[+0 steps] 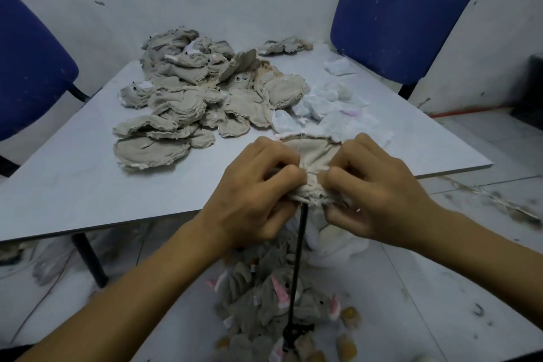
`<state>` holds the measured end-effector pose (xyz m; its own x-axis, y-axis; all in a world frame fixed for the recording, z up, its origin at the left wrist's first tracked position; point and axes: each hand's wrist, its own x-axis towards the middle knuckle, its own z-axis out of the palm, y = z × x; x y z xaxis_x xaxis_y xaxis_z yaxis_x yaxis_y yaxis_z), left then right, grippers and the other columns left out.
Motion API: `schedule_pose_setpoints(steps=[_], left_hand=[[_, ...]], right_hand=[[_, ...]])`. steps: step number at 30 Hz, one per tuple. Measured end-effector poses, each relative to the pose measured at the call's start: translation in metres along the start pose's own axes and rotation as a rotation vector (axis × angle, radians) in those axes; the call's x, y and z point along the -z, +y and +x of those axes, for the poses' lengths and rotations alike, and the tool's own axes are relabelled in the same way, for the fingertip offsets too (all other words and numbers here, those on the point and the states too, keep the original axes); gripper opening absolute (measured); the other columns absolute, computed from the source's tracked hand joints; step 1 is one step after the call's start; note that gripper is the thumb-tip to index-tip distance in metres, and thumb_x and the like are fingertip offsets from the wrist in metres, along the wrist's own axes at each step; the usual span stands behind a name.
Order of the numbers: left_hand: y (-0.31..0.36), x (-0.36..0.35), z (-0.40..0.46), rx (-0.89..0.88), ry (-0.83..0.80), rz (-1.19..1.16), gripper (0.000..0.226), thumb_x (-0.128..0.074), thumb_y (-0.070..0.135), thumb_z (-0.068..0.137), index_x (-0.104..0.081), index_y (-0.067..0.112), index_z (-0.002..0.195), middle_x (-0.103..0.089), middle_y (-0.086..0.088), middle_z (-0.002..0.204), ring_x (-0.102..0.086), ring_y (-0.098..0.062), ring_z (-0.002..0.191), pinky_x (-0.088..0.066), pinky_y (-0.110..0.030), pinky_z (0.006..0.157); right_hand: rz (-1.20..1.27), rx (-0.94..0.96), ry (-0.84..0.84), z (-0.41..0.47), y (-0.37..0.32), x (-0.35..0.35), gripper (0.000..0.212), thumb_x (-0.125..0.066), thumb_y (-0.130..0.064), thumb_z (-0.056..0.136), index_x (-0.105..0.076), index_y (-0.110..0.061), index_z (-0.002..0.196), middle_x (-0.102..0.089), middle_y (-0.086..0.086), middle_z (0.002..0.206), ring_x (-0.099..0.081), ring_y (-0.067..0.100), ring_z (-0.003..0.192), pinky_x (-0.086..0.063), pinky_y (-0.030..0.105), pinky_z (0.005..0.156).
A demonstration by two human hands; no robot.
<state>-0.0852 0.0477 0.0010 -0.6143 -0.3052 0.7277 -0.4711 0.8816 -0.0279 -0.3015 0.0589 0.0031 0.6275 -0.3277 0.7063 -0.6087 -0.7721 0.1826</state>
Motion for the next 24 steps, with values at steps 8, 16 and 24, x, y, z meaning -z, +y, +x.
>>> schedule_pose_setpoints(steps=[8,16,24], left_hand=[[0.015,-0.029,-0.046,0.136,-0.078,-0.139,0.03,-0.061,0.017,0.08,-0.057,0.002,0.106,-0.061,-0.018,0.098,-0.054,-0.033,0.086,-0.043,-0.045,0.071],[0.013,-0.009,-0.044,0.146,-0.173,-0.164,0.024,-0.055,0.025,0.088,-0.056,0.008,0.104,-0.059,-0.008,0.093,-0.049,-0.023,0.083,-0.042,-0.04,0.069],[0.007,0.031,0.023,0.354,0.0,-0.477,0.013,-0.072,0.013,0.077,-0.06,0.011,0.083,-0.053,-0.002,0.092,-0.052,-0.017,0.081,-0.045,-0.029,0.066]], right_hand=[[0.181,-0.127,0.114,-0.04,-0.027,-0.045,0.018,-0.063,-0.011,0.084,-0.045,-0.011,0.089,-0.051,0.014,0.076,-0.039,0.025,0.07,-0.026,0.029,0.071],[0.31,-0.2,-0.042,-0.041,-0.029,-0.036,0.022,-0.058,-0.03,0.09,-0.043,-0.014,0.095,-0.046,0.006,0.086,-0.031,0.017,0.082,-0.028,0.029,0.072],[0.454,-0.276,-0.073,0.021,0.001,0.02,0.028,-0.066,-0.04,0.086,-0.057,-0.013,0.087,-0.046,-0.002,0.102,-0.045,0.013,0.092,-0.038,0.02,0.078]])
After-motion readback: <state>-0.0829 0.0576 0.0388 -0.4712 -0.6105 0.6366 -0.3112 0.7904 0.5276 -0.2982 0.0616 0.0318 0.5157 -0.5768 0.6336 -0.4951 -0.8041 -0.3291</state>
